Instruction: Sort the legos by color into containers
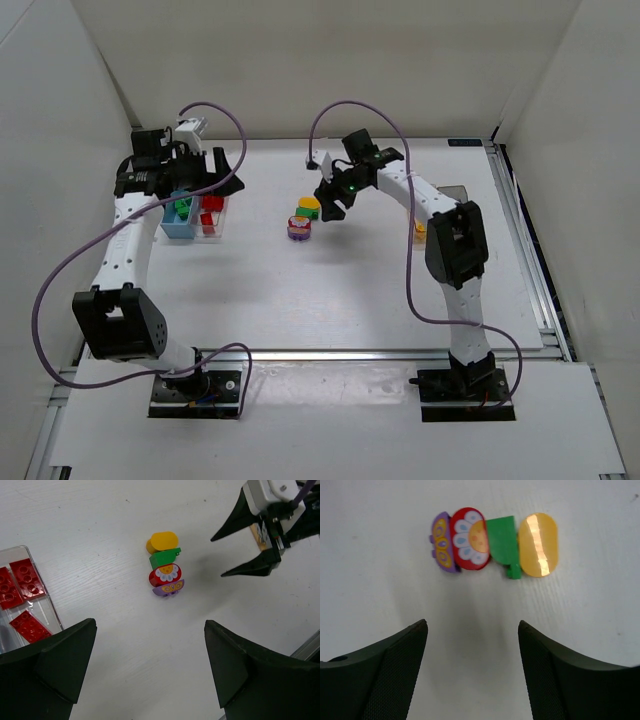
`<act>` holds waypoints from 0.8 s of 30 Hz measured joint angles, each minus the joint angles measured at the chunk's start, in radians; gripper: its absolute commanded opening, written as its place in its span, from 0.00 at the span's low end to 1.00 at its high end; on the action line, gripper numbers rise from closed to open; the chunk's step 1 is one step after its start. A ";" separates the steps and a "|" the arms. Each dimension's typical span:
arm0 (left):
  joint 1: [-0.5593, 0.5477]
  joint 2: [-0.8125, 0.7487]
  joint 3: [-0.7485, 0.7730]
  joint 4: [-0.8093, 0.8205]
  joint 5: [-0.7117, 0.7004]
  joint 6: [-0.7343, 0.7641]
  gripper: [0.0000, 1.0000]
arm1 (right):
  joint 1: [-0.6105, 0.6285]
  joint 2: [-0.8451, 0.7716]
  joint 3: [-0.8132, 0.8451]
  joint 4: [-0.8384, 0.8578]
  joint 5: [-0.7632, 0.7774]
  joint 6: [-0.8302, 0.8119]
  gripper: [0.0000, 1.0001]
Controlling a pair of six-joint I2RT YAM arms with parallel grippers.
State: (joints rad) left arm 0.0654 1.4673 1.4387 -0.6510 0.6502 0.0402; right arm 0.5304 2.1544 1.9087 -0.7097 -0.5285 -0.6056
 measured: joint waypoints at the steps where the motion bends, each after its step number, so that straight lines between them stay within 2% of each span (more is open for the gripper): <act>1: 0.000 0.010 0.000 -0.001 0.004 -0.002 0.99 | -0.009 0.018 0.020 0.011 0.002 -0.009 0.78; 4: 0.000 0.037 0.000 -0.004 0.012 -0.004 0.99 | -0.036 0.071 0.079 0.033 0.007 -0.034 0.86; 9: 0.000 0.061 0.000 -0.010 0.014 -0.004 0.99 | -0.064 0.163 0.195 0.056 0.005 -0.064 0.91; 13: 0.000 0.083 0.001 -0.021 0.012 -0.003 0.99 | -0.060 0.240 0.299 0.035 -0.037 -0.106 0.92; 24: 0.000 0.118 0.025 -0.052 -0.014 0.005 0.99 | 0.003 0.316 0.379 -0.094 -0.109 -0.233 0.93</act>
State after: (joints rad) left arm 0.0650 1.5852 1.4639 -0.7029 0.6361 0.0448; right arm 0.5335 2.4702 2.2875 -0.8036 -0.6376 -0.8383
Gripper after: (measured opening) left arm 0.995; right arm 0.922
